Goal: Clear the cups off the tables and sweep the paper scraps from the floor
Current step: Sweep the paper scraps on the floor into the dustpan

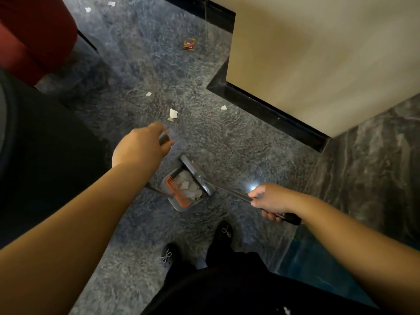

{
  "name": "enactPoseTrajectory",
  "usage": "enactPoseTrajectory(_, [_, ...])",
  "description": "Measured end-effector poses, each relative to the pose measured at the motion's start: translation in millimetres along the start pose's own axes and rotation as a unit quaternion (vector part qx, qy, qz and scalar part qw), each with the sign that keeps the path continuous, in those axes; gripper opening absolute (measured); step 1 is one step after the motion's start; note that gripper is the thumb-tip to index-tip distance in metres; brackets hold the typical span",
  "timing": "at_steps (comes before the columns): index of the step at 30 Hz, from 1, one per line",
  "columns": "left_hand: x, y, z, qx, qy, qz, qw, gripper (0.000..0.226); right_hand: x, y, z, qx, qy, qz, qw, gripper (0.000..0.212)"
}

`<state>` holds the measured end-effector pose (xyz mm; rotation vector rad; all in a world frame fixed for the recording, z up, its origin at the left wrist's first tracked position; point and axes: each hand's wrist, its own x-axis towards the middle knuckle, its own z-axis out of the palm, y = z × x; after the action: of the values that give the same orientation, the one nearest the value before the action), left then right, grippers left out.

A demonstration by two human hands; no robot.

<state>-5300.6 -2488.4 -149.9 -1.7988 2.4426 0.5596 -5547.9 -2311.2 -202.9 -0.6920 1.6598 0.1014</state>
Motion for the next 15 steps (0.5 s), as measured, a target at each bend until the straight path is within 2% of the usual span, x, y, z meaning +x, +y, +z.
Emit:
enactPoseTrajectory(8, [-11, -23, -10, -0.017, 0.004, 0.019, 1.000, 0.023, -1, 13, -7, 0.042, 0.040, 0.005, 0.998, 0.045])
enactPoseTrajectory(15, [-10, -25, -11, 0.014, -0.012, 0.054, 0.998, 0.022, 10, 17, -2, 0.006, 0.077, 0.017, 0.997, 0.046])
